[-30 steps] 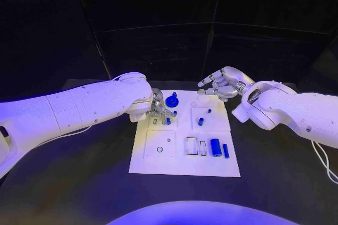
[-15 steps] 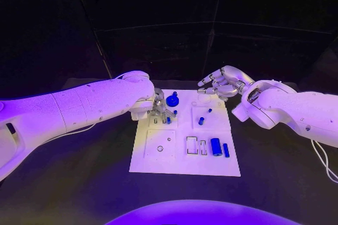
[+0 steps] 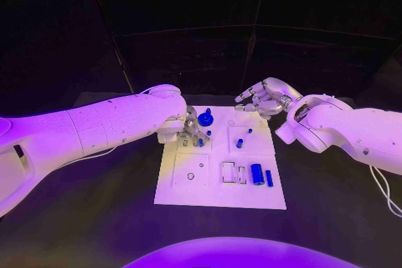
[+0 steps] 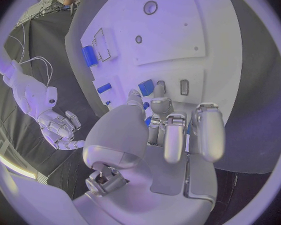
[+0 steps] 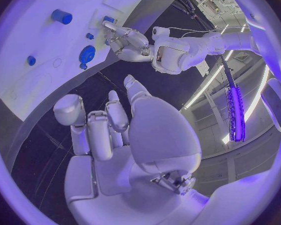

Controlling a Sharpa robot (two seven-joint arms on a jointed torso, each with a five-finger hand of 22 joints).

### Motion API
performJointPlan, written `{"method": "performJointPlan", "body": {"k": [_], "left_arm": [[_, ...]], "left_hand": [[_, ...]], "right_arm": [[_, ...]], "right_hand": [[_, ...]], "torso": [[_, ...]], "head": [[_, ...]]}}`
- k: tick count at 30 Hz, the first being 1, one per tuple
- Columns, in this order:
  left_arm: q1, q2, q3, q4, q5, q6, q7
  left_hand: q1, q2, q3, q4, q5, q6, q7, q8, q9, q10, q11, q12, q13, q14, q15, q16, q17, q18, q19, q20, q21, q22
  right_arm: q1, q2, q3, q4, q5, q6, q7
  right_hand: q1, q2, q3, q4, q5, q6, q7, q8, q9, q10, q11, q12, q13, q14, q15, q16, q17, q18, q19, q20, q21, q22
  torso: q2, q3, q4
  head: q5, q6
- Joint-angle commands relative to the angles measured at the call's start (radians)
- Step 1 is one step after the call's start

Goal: Assemble the parts on the task board

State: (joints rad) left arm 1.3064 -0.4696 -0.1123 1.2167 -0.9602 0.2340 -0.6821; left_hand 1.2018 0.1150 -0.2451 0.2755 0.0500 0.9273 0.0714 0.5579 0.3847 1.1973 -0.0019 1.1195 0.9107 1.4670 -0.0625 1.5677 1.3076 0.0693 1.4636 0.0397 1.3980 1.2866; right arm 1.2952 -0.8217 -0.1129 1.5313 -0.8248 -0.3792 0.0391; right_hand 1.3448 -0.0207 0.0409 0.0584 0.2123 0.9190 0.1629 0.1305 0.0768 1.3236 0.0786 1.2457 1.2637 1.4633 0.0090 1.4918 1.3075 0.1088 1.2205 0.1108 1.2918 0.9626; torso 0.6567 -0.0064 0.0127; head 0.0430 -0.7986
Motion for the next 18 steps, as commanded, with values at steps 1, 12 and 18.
{"method": "performJointPlan", "body": {"k": [1, 12, 18], "left_arm": [[0.001, 0.002, 0.000, -0.002, -0.006, 0.016, -0.001], [0.001, 0.007, -0.001, -0.001, -0.006, 0.014, 0.002], [0.001, 0.006, -0.001, 0.001, -0.005, 0.014, 0.008]], "left_hand": [[0.012, 0.000, -0.001, -0.008, -0.002, -0.008, 0.000, 0.008, 0.003, 0.003, 0.000, 0.004, 0.001, 0.104, -0.006, 0.003, 0.263, -0.016, 0.030, -0.004, 0.005, 0.002], [0.062, 0.025, 0.028, -0.036, -0.002, -0.020, -0.001, 0.026, 0.023, 0.004, -0.001, 0.005, 0.004, 0.104, -0.007, 0.003, 0.263, -0.016, 0.029, -0.004, 0.008, 0.007], [0.143, 0.059, 0.089, -0.090, -0.001, -0.032, -0.007, 0.034, 0.035, 0.001, -0.007, 0.001, 0.002, 0.104, -0.012, 0.003, 0.263, -0.015, 0.027, -0.007, 0.007, 0.006]], "right_arm": [[0.002, 0.002, 0.001, 0.000, 0.004, 0.008, 0.003], [0.002, 0.006, 0.001, -0.006, 0.004, 0.013, 0.001], [0.002, 0.006, 0.001, -0.008, 0.004, 0.015, 0.001]], "right_hand": [[0.000, 0.006, 0.000, 0.008, 0.005, 0.007, 0.000, 0.003, 0.001, -0.003, -0.003, -0.003, -0.002, 0.066, -0.008, -0.005, 0.100, 0.011, -0.006, 0.000, -0.005, -0.002], [0.000, 0.006, 0.000, 0.008, 0.005, 0.007, 0.000, 0.003, 0.001, -0.003, -0.003, -0.002, -0.001, 0.066, -0.008, -0.005, 0.100, 0.011, -0.005, 0.000, -0.005, -0.001], [0.000, 0.006, 0.000, 0.008, 0.005, 0.007, 0.000, 0.003, 0.001, -0.003, -0.003, -0.002, -0.001, 0.066, -0.008, -0.005, 0.100, 0.011, -0.005, 0.000, -0.005, -0.001]], "torso": [[0.000, 0.0002, 0.0003], [0.000, 0.0002, -0.0002], [0.000, 0.0002, 0.0006]], "head": [[0.000, 0.000], [0.000, -0.003], [0.000, -0.005]]}}
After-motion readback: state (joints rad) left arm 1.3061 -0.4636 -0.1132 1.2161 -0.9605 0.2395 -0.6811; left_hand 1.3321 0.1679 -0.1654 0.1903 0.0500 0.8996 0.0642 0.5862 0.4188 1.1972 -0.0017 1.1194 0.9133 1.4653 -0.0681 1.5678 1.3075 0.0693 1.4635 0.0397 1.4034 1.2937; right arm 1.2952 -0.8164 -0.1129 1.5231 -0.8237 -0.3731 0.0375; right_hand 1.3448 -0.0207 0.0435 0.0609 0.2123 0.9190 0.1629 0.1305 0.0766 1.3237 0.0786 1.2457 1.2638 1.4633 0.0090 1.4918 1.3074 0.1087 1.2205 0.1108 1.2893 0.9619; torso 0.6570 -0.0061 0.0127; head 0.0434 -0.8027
